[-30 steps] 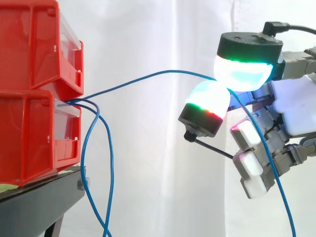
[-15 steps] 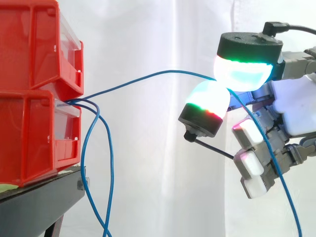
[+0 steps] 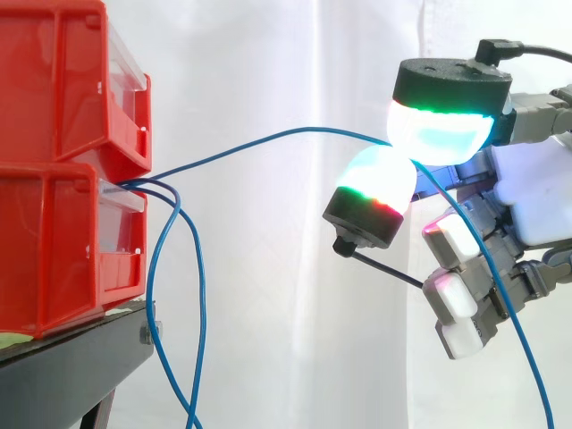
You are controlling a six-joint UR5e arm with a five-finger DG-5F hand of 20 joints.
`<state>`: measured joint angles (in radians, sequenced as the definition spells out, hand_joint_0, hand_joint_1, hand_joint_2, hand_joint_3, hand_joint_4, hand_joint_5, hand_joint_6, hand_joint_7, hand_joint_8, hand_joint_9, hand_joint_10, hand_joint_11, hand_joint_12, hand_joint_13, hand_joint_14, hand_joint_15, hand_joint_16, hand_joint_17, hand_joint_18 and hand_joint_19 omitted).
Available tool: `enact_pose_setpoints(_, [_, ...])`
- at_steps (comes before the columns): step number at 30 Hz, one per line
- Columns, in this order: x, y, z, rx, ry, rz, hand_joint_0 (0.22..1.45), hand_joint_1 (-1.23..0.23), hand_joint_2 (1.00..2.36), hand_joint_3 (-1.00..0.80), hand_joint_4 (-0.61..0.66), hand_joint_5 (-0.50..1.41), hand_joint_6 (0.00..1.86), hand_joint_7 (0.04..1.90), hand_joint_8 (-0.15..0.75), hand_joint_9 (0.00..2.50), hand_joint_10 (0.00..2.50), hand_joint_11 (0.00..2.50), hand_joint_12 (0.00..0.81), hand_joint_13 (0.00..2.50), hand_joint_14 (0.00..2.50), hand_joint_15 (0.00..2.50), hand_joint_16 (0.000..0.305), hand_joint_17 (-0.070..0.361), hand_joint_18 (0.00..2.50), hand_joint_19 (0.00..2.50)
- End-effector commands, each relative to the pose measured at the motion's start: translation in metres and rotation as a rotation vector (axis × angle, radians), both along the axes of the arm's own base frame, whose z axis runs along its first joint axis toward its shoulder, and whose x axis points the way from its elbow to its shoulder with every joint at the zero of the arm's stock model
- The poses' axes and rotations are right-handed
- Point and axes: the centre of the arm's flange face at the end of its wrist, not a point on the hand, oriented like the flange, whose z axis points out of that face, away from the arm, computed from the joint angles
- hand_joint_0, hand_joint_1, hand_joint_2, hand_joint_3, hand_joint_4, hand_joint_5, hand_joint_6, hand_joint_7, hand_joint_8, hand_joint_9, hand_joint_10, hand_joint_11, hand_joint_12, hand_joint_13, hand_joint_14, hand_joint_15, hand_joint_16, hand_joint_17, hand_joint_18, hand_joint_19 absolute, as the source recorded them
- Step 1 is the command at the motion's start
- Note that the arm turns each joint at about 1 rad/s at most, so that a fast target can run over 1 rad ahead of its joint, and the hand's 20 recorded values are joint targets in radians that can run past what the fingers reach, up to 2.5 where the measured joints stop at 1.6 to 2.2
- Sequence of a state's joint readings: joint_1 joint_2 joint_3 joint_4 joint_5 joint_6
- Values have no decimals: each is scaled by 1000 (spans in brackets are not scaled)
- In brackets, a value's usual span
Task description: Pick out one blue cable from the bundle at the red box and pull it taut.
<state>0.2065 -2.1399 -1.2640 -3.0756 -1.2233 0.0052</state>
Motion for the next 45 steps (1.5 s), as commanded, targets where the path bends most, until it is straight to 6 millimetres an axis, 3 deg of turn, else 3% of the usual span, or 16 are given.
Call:
enact_pose_setpoints(1, [0, 0, 0, -1, 0, 0, 611, -896, 1002, 39, -166, -43, 850, 1126, 308, 1181, 14, 434, 374, 1028, 15, 465, 51, 115, 850, 346])
enact_pose_setpoints(45, [0, 0, 0, -1, 0, 0, 614, -888, 1002, 46, -178, -44, 858, 1095, 312, 1200, 14, 442, 378, 1034, 15, 468, 51, 115, 861, 355])
